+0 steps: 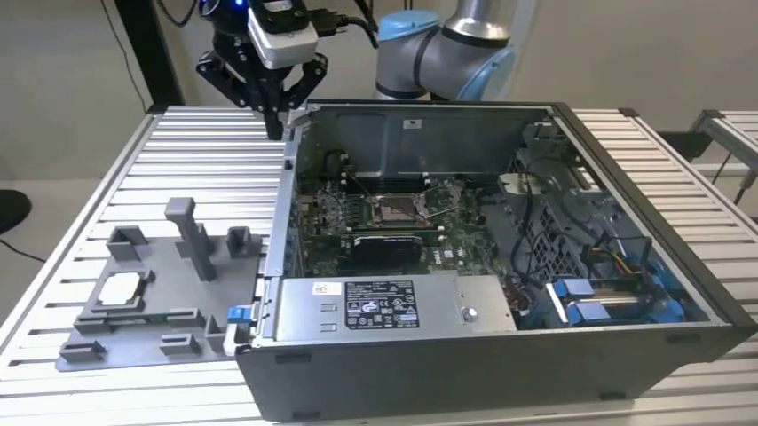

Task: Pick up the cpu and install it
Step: 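Pick up the cpu and move it towards the insertion slot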

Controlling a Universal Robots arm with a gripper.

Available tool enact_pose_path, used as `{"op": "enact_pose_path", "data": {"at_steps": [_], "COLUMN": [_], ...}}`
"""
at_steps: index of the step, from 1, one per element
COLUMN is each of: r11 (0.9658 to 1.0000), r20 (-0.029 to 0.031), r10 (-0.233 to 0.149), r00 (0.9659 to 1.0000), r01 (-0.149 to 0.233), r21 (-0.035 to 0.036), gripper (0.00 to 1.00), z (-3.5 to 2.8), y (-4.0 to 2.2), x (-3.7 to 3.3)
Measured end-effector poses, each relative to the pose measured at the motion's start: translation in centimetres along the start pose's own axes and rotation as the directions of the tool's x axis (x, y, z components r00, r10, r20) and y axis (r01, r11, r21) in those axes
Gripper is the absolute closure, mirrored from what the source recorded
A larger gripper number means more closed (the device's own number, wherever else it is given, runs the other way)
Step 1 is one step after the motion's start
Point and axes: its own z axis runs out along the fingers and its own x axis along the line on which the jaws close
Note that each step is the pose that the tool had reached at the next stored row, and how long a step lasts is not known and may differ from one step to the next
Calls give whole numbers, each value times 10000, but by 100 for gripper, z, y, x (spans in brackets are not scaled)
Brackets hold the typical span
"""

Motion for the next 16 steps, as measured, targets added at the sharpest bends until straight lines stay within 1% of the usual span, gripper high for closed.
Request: {"op": "enact_pose_path", "data": {"at_steps": [5,9,16], "r11": [10000,10000,10000], "r20": [4,11,23], "r10": [0,-2,-2], "r00": [10000,10000,10000], "r01": [0,2,2], "r21": [-1,-1,-2], "gripper": [100,100,100], "z": [-4,-8,-16], "y": [-23,-48,-112], "x": [206,353,618]}}
